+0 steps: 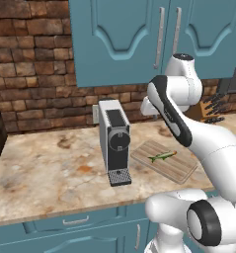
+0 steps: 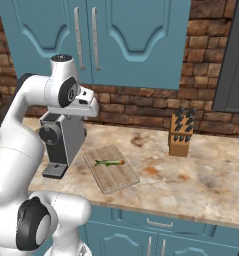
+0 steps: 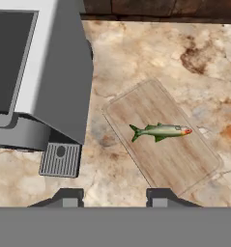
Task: Open the cabinet, retrieve the rolling pin, and place it next to the meat on the cutting board to prepare for tenderizing.
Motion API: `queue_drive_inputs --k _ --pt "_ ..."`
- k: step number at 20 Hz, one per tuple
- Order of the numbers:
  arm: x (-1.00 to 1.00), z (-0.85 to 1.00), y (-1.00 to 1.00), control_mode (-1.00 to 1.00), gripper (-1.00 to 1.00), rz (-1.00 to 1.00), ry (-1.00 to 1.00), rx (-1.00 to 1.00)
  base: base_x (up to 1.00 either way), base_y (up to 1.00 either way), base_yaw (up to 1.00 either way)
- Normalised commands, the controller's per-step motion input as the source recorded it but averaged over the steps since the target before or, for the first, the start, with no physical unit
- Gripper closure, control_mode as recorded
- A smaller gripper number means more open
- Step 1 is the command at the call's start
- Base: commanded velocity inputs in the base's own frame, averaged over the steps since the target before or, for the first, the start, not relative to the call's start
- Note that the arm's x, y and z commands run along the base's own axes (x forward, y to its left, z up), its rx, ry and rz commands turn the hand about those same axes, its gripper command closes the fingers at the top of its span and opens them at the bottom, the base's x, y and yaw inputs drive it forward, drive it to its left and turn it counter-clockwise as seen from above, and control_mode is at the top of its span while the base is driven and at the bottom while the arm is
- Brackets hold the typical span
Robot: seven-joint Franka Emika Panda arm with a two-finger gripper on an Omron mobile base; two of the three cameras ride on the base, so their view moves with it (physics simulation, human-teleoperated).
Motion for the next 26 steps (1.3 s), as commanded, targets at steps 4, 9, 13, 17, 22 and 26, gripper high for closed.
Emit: queue_drive_inputs --k 4,9,13,17,22,26 --pt "-0.1 0.0 -0.08 -1.0 -1.0 0.0 0.0 0.01 0.0 0.0 0.0" --pt "-0.4 0.18 0.0 -1.0 -1.0 0.05 -0.2 -0.01 0.0 0.0 0.0" --pt "-0.76 0.65 0.0 -1.0 -1.0 0.04 -0.58 -0.14 0.0 0.0 0.0" --pt "-0.4 0.75 0.0 -1.0 -1.0 0.0 -0.52 -0.13 0.0 0.0 0.0" --pt "-0.12 0.08 -0.22 -1.0 -1.0 0.0 -0.06 0.06 0.0 0.0 0.0" --pt "-0.05 0.07 -0.14 -1.0 -1.0 0.0 -0.05 0.06 0.0 0.0 0.0"
